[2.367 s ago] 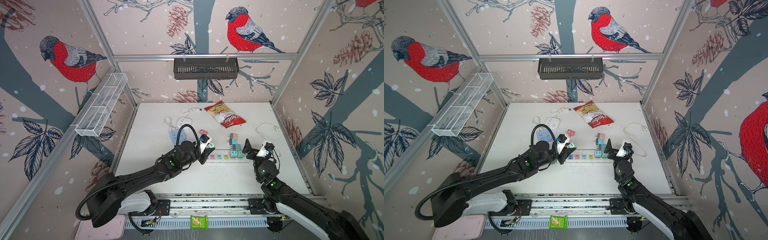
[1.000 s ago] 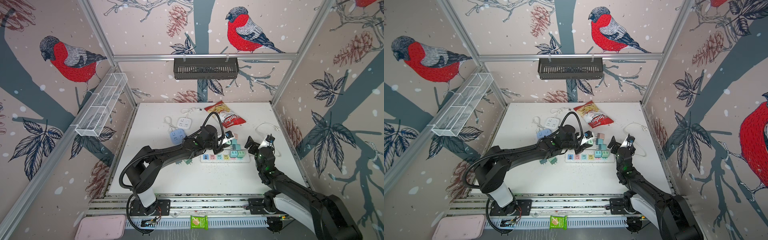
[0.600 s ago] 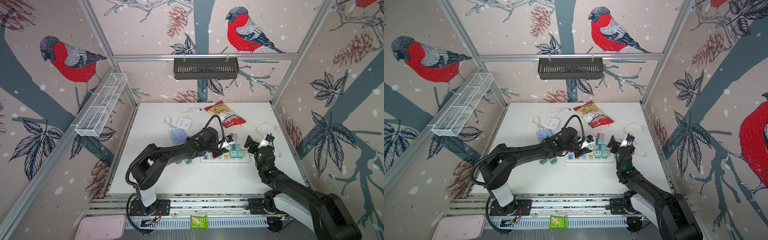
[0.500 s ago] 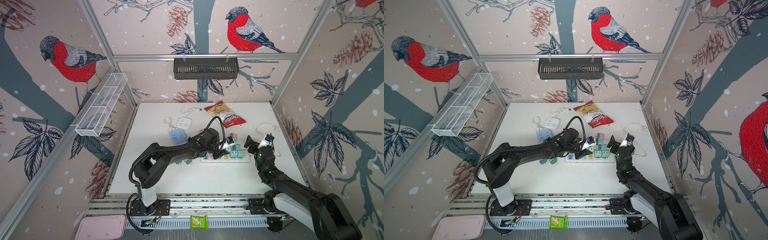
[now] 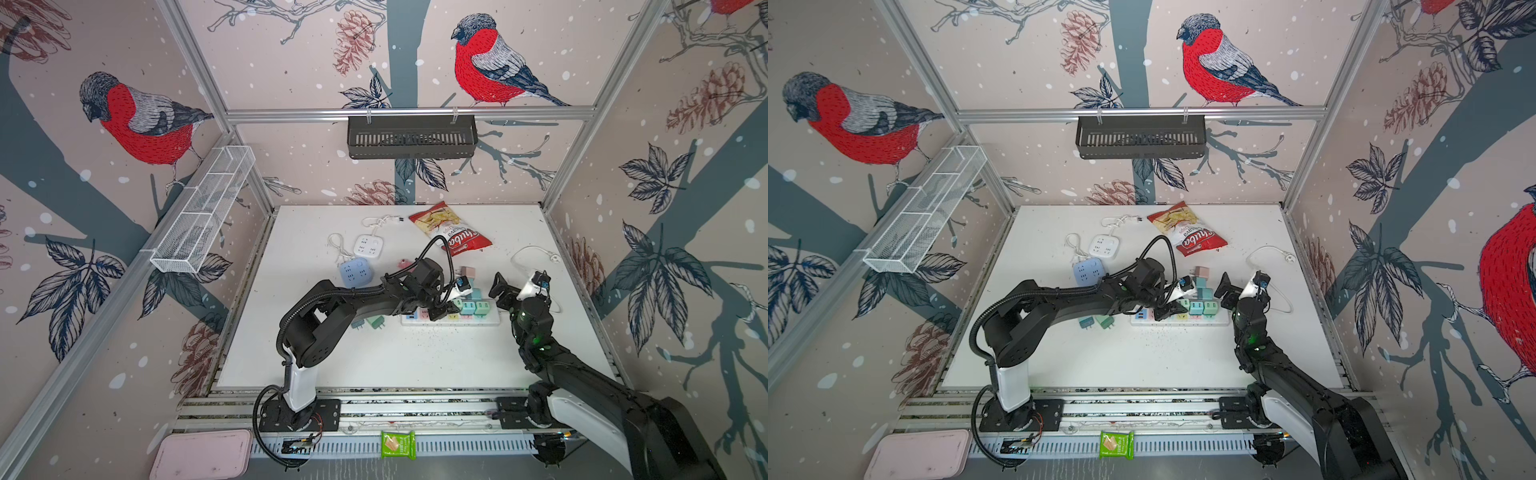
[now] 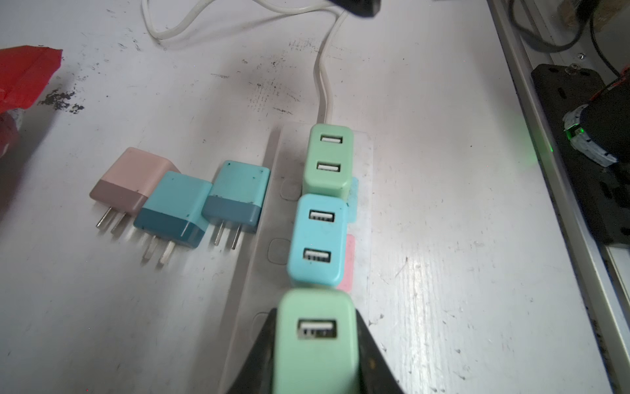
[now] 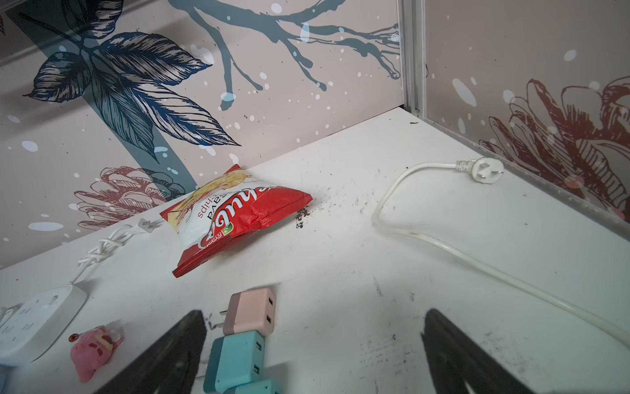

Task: Insert the plug
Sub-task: 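Lower the green adapter with the left gripper into the strip socket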

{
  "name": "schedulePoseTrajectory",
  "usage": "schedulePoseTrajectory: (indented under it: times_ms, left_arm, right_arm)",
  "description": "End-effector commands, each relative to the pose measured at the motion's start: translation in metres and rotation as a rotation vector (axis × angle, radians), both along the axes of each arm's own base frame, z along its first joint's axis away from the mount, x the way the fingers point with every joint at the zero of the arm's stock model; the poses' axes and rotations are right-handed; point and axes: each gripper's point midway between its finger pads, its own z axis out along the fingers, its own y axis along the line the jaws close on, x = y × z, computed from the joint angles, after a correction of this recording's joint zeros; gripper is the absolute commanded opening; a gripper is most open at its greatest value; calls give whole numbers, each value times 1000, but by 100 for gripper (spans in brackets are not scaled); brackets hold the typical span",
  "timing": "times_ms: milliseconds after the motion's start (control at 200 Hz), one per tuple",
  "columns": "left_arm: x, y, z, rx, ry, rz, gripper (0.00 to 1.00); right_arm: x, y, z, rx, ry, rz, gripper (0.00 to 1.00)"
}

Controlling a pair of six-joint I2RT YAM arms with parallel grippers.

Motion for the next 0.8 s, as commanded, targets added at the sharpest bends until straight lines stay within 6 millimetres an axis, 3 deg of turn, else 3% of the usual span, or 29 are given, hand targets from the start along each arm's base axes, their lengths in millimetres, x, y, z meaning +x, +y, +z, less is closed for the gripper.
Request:
schedulePoseTrajectory:
  times_ms: [0,790]
  left_arm:
    - [-2,-3,1,-14,8,-18,0]
    - [0,10,-26,-17,41,-70,0]
  right_arm:
    - [1,1,8,6,-35,3,100]
    - [-1,2,8,6,-39,10,100]
